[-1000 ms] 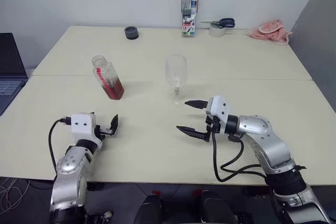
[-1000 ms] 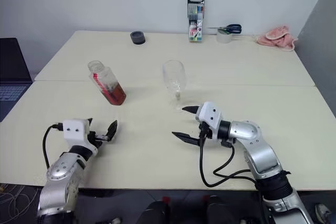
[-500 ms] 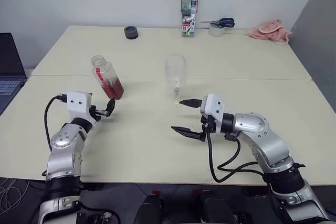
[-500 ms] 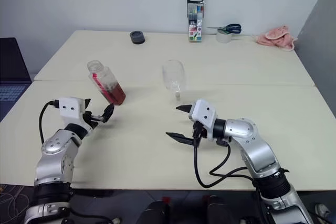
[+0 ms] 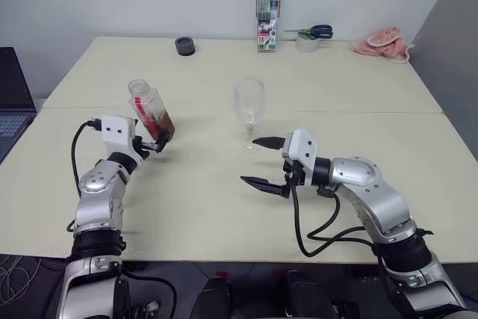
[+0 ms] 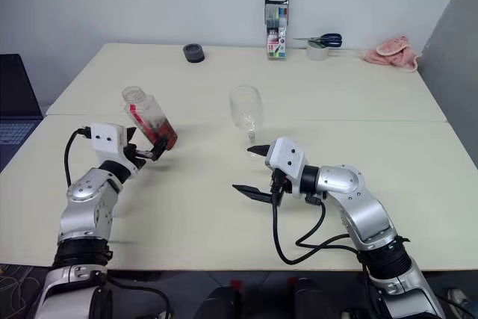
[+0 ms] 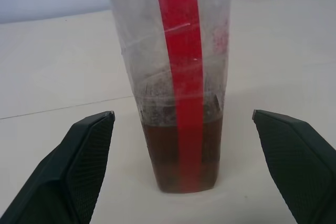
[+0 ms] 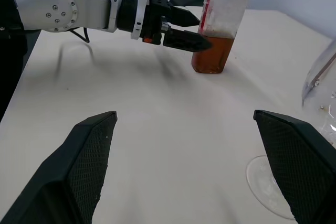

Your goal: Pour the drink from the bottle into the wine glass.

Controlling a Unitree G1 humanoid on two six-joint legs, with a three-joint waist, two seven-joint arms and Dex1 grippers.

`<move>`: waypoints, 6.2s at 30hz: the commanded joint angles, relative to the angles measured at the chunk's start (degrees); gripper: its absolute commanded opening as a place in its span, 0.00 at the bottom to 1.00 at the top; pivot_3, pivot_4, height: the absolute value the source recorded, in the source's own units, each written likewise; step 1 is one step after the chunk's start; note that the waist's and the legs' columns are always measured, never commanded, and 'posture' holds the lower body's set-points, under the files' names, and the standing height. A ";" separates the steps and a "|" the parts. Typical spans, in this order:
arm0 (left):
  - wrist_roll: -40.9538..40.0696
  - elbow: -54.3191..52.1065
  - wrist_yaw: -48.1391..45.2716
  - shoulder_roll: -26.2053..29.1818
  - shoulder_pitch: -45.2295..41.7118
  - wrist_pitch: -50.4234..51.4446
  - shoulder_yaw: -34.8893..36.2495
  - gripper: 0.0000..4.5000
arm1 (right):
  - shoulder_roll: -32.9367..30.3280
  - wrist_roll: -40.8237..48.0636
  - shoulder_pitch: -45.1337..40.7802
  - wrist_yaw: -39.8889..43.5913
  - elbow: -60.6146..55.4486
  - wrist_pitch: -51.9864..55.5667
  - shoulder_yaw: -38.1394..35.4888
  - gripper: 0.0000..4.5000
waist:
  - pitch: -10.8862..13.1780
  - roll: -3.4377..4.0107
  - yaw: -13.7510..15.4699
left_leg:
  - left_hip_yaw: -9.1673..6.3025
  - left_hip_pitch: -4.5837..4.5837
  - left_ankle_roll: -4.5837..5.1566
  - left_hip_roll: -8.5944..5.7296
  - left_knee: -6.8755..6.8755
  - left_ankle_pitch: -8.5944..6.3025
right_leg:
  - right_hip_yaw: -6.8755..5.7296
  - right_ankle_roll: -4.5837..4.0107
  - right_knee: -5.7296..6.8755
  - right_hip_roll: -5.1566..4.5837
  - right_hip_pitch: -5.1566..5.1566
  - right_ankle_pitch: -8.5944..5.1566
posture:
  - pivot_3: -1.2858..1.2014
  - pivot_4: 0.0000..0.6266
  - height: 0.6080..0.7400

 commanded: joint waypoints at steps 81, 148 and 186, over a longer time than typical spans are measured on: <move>55.30 35.70 25.40 11.40 -49.21 -50.54 -38.91 0.38 | -3.71 13.09 -2.28 -15.56 -8.80 12.36 -13.67 1.00 | 0.08 -0.15 -1.11 | -0.07 -0.53 0.00 -0.13 0.10 0.01 | -0.08 0.00 0.05 0.01 -0.32 0.00 | 0.52 0.24 1.00; 47.79 39.36 23.14 9.62 -47.66 -47.25 -37.39 0.38 | -1.79 13.77 -2.72 -14.88 -10.04 10.13 -13.60 1.00 | 0.07 -0.15 -1.30 | -0.07 -0.52 -0.14 -0.15 0.16 0.10 | -0.07 0.00 0.14 -0.02 -0.34 0.00 | 0.52 0.24 1.00; -3.93 -1.25 3.30 1.23 -2.13 5.46 1.27 0.66 | 0.49 10.87 -15.12 -9.24 -7.14 18.63 0.81 1.00 | -0.18 -0.31 -1.45 | -0.14 -0.37 -0.21 -0.11 0.26 0.14 | -0.06 -0.02 0.30 -0.08 -0.28 0.01 | 0.52 0.24 1.00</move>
